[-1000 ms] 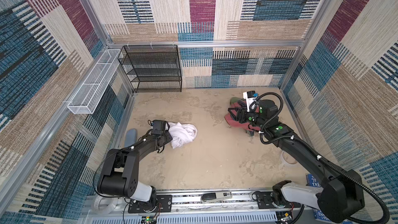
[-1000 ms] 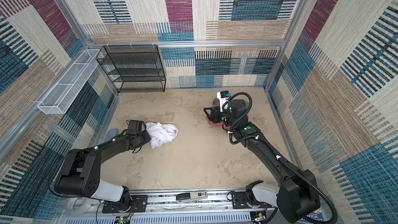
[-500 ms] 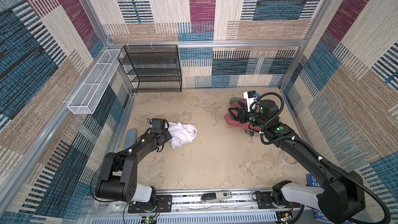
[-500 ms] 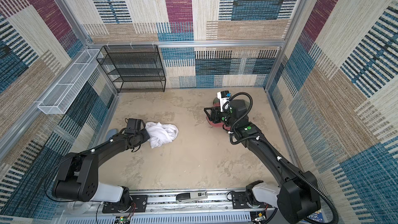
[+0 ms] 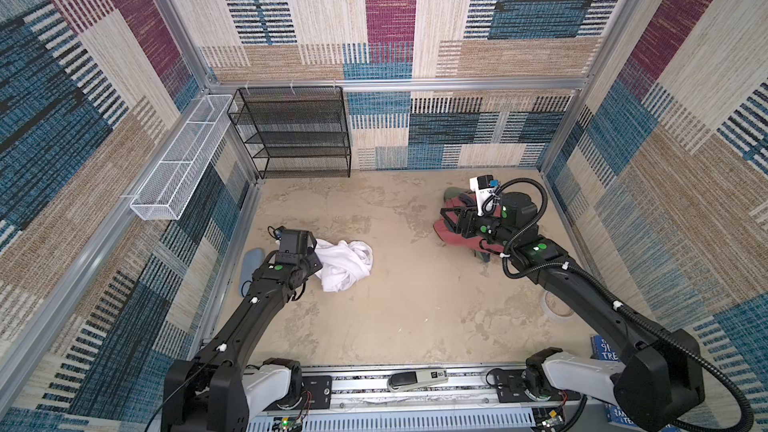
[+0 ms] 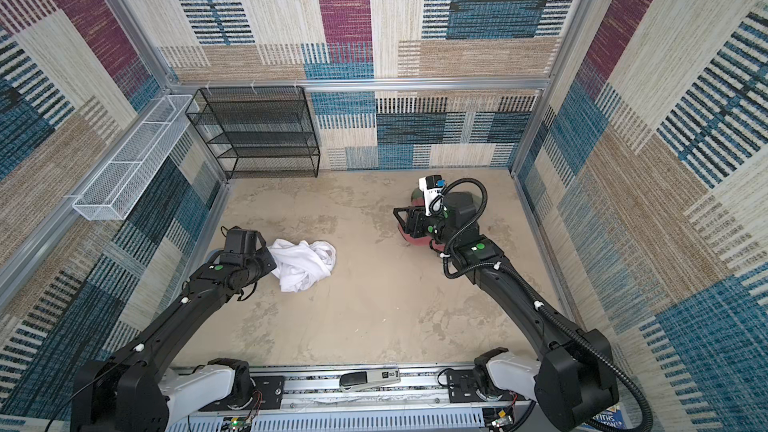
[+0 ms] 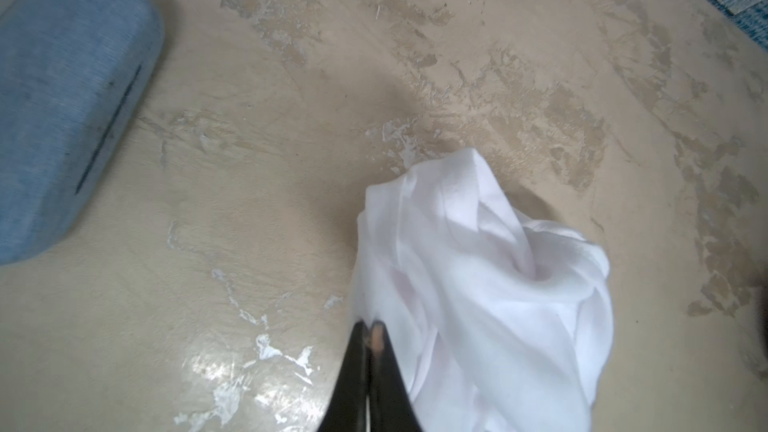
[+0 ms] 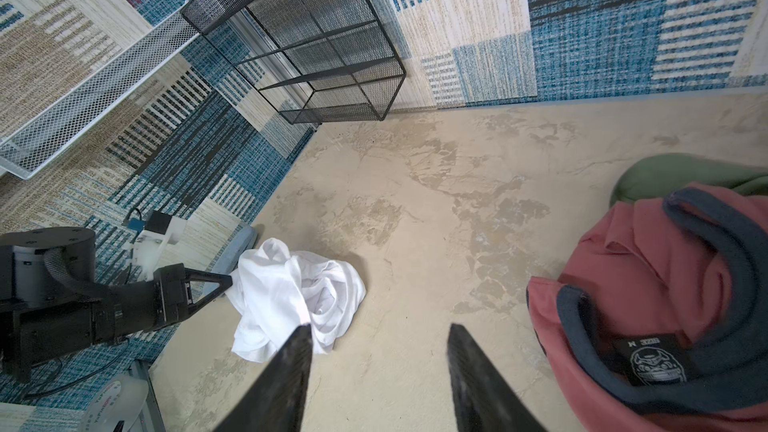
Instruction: Pick out a specific cloth from the pile
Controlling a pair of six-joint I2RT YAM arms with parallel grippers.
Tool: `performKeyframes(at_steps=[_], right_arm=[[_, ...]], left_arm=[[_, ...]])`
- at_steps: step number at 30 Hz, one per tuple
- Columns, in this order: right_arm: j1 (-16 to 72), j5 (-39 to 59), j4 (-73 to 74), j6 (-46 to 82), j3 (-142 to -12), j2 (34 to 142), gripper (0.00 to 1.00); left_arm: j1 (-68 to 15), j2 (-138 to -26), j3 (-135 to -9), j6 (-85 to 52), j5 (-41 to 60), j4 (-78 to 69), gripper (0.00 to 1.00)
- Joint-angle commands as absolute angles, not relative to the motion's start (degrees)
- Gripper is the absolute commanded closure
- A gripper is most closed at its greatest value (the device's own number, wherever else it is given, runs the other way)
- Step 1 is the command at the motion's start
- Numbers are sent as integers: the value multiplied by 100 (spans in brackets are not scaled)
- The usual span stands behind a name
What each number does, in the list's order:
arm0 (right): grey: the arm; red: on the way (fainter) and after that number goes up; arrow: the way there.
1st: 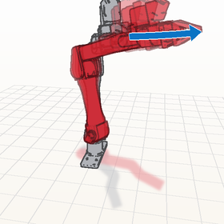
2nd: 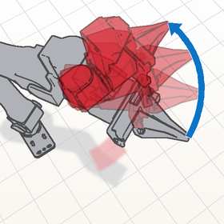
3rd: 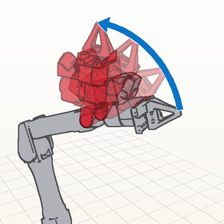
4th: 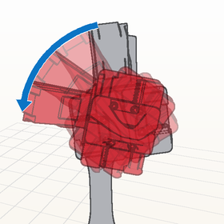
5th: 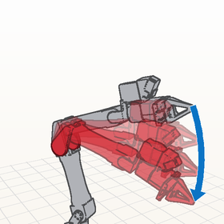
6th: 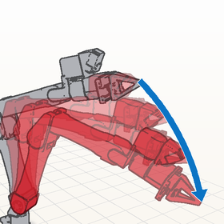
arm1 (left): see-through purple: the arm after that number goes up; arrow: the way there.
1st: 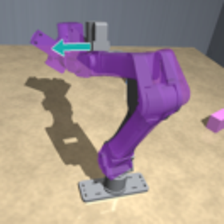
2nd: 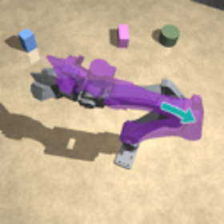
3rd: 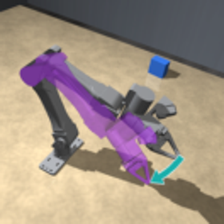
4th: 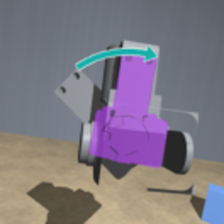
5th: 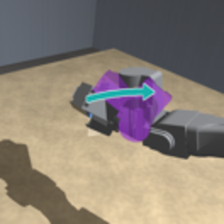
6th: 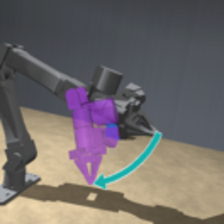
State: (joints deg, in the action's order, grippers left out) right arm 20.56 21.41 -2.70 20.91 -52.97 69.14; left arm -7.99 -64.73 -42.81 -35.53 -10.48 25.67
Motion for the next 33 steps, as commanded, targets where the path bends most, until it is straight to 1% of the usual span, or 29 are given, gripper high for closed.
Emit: performKeyframes(at_steps=[1, 9, 17, 25, 33], right_arm=[[2057, 2232, -132, 2137, -5300, 6853, 45], [2061, 2187, -125, 2131, -5224, 6761, 45], [2063, 2178, -97, 2127, -5189, 6765, 45], [2061, 2152, -88, 2127, -5159, 6769, 45], [2059, 2086, -114, 2087, -5079, 6704, 45]], left_arm=[[-800, -6345, -4483, -3353, -1296, 3006, 100], [-869, -6420, -4955, -3180, -879, 3014, 100], [-1471, -6787, -5322, -3133, -789, 2739, 100], [-2234, -7540, -5836, -3234, -858, 2494, 100], [-2641, -8455, -6088, -3495, -635, 2103, 100]])
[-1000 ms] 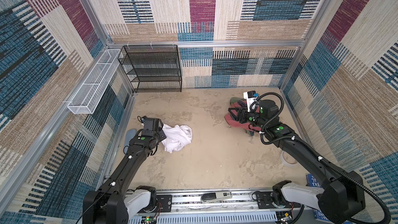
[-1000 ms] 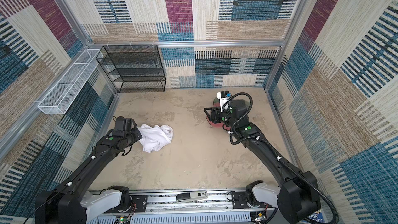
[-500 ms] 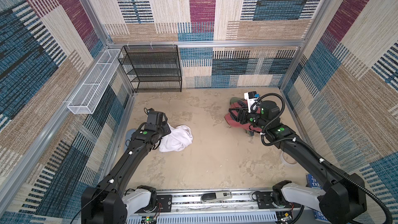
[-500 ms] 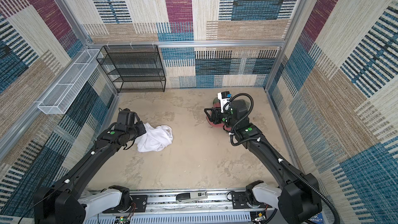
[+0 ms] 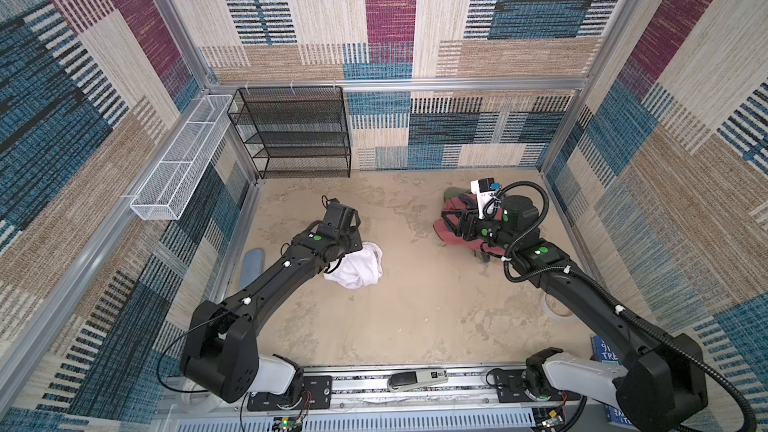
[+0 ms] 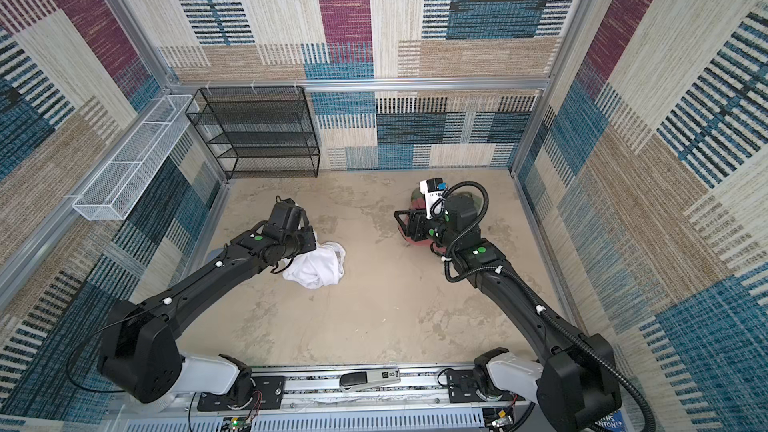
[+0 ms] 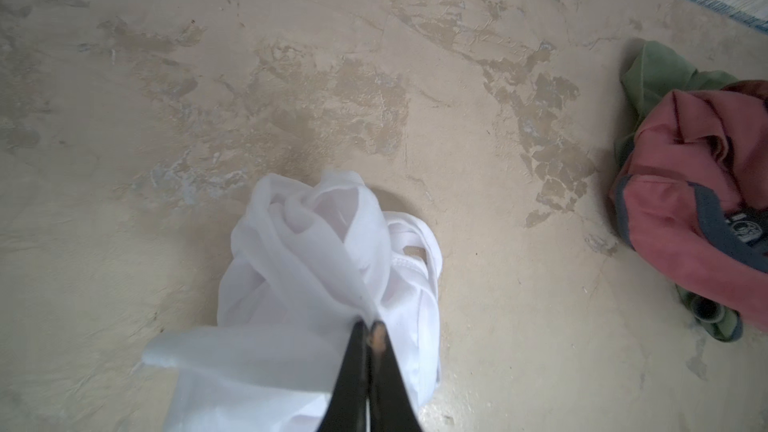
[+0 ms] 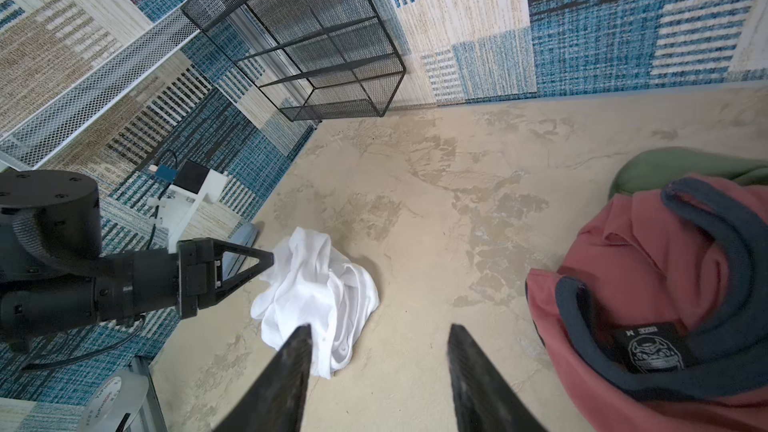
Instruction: Pick out a specific cloth from the pile
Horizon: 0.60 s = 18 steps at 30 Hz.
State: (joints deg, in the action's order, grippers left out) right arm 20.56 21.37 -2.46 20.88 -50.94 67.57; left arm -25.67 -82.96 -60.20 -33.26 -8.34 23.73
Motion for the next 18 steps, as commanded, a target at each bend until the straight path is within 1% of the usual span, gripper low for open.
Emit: performKeyframes(at_steps=[1, 9, 18], right_arm=[[2059, 2059, -124, 2081, -5063, 6689, 45], [2058, 2007, -109, 2072, -5000, 6676, 44], [2057, 1983, -89, 2053, -4975, 6662, 44]], left_arm=[[-2702, -8557, -6120, -3524, -639, 2070, 100], [-3047, -9138, -6151, -3694, -673, 1969, 100], [-3197, -9249, -5375, -4085, -427, 1564, 100]])
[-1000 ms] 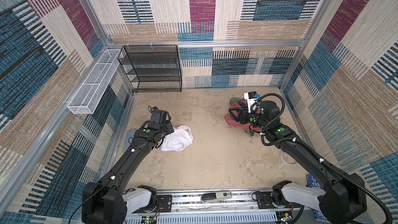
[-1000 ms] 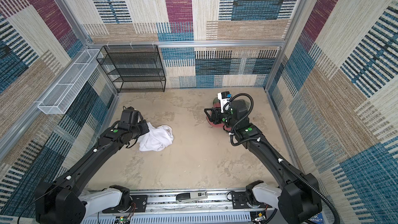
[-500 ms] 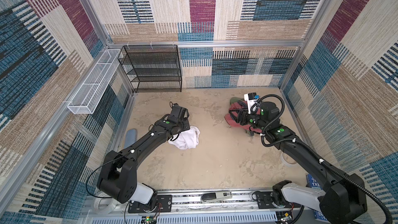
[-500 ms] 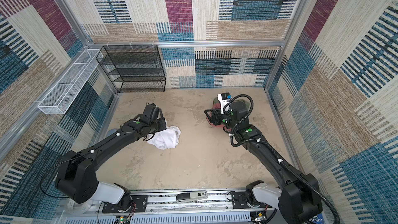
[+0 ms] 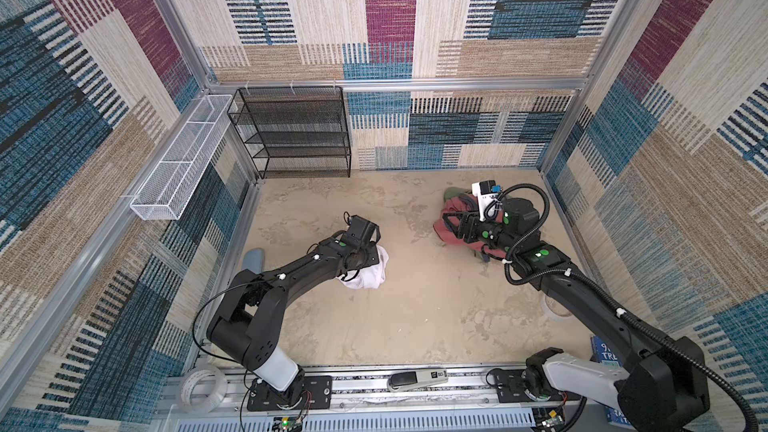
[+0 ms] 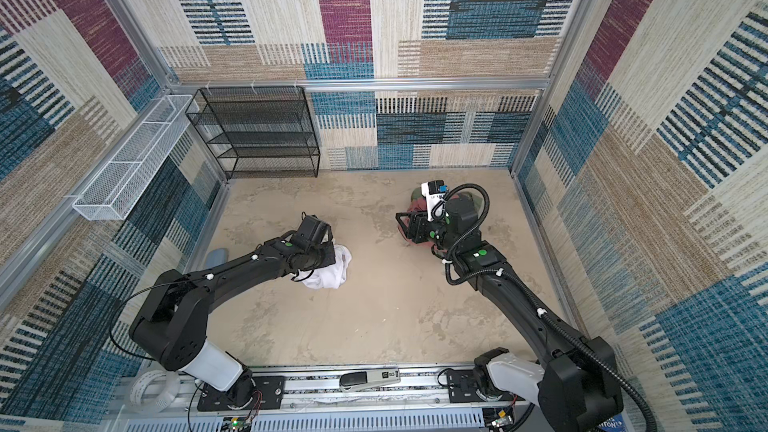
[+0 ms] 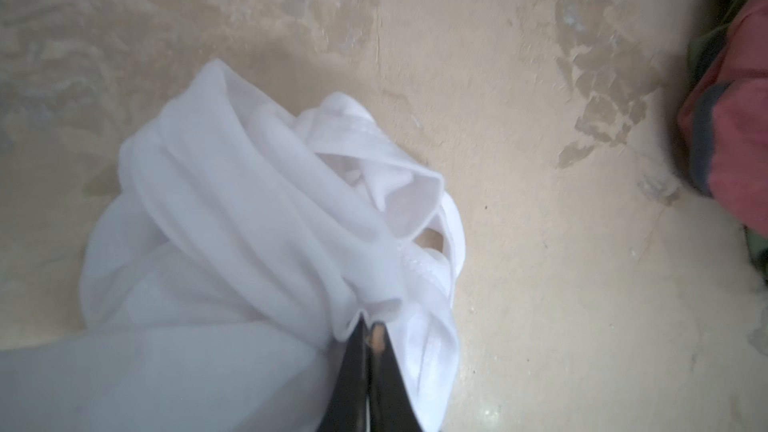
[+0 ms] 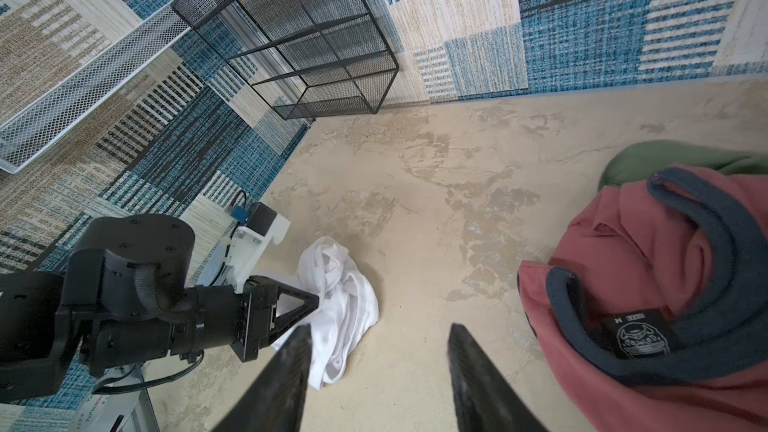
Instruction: Pick out a specific cloth from the pile
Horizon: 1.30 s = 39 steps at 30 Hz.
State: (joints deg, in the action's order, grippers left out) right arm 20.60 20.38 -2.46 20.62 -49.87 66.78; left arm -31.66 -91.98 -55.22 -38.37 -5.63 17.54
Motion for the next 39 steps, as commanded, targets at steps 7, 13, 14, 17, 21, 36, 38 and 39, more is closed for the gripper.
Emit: performKeyframes(at_steps=[7, 13, 14, 17, 21, 36, 38, 39], right_arm=[[2057, 2012, -101, 2058, -4983, 6669, 45], [2059, 1973, -115, 2059, -4962, 6602, 44], [2061, 1960, -138, 2052, -4981, 6605, 44], [2063, 1956, -244, 2030, -5045, 6597, 45], [2062, 1824, -279, 2014, -4979, 6488, 44], [2059, 1645, -264, 1995, -4873, 6393, 44], [2057, 1604, -256, 1976, -4845, 6382, 43], [2058, 1563, -247, 1970, -4836, 6381, 43]], left_arm=[[-3201, -9371, -4938, -4322, -484, 1261, 100], [-3091, -9430, -4989, -4254, -884, 1443, 100], [-3034, -9431, -4979, -4239, -893, 1459, 100], [-2821, -9414, -4949, -4189, -906, 1434, 100], [-2509, -9274, -4954, -4048, -962, 1440, 100], [-2514, -7960, -5034, -3611, -898, 1633, 68], [-2532, -7728, -5100, -3545, -913, 1792, 66], [-2535, -7586, -5138, -3510, -933, 1875, 65]])
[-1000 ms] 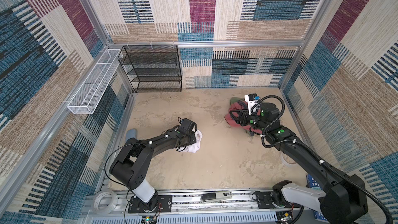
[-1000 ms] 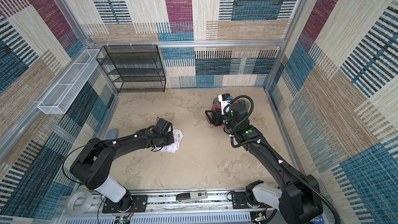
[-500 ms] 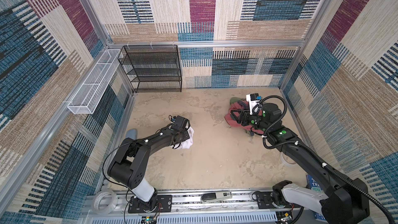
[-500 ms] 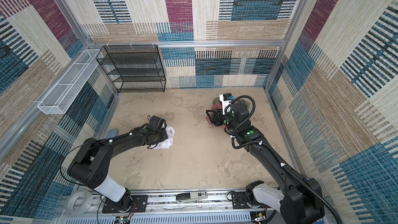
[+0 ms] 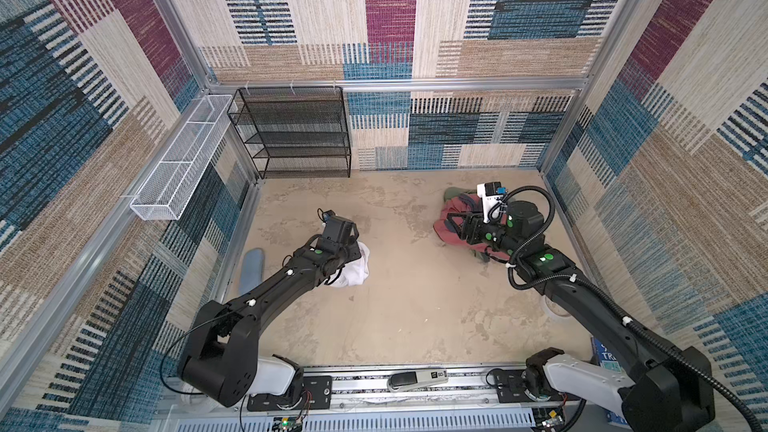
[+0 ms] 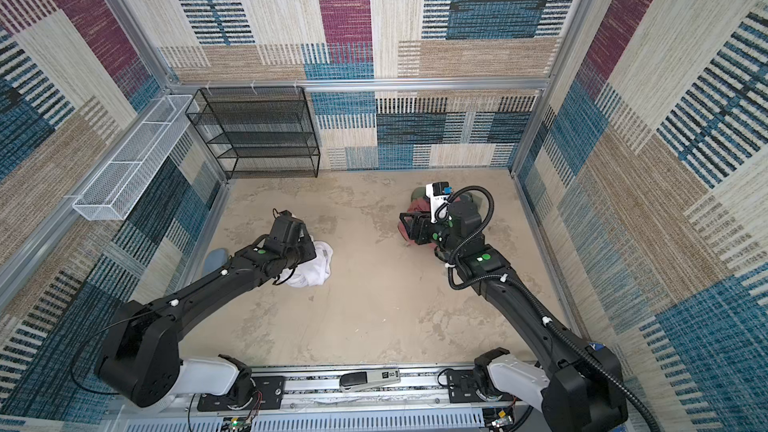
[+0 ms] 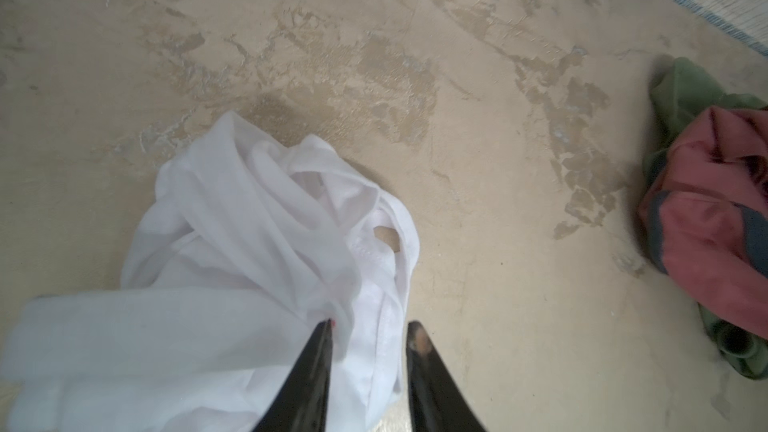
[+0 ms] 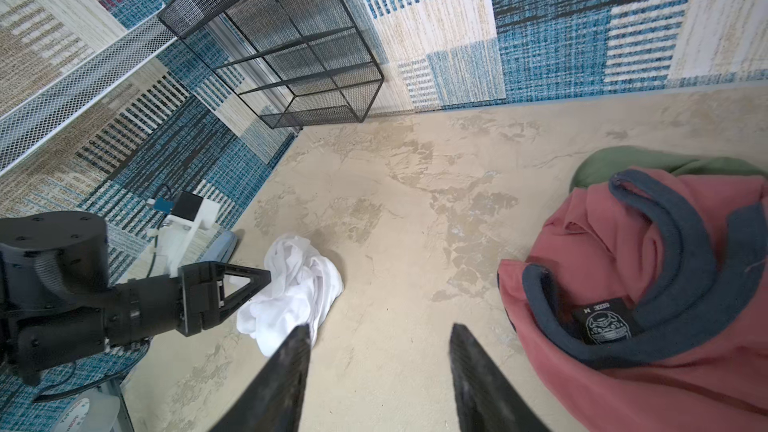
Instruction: Pick out a specific cloth from the pile
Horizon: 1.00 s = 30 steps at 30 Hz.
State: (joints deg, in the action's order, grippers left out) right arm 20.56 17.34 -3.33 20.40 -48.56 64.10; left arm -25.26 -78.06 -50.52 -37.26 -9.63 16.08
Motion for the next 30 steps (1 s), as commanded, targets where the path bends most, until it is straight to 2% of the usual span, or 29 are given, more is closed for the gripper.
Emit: performKeyframes(at_steps=[1, 5, 8, 11, 13, 20, 25, 30], right_arm=[[2062, 1528, -255, 1952, -4836, 6387, 42], [2050, 1236, -337, 1794, -4886, 6366, 41], [2042, 683, -364, 1572, -4886, 6287, 35], [1965, 304, -300, 1297, -4838, 6251, 12], [1857, 5, -236, 1206, -4797, 6232, 0], [1270, -796, 825, 883, -4066, 6145, 0], [896, -1590, 2334, 503, -3045, 6263, 0], [755, -2133, 4096, 38, -2149, 6924, 0]], left_arm=[[-2539, -7463, -5171, -3471, -967, 1941, 64], [-2529, -7038, -5172, -3246, -1260, 2101, 61], [-2494, -6816, -5175, -2927, -1560, 2197, 52], [-2354, -6704, -5190, -2646, -1731, 2289, 31], [-2167, -6630, -5157, -2579, -1801, 2293, 26], [-1418, -6415, -4712, -1937, -1971, 1478, 23], [-1078, -6634, -4389, -1665, -2710, 914, 23], [-777, -6865, -3829, -1126, -2762, -162, 23]])
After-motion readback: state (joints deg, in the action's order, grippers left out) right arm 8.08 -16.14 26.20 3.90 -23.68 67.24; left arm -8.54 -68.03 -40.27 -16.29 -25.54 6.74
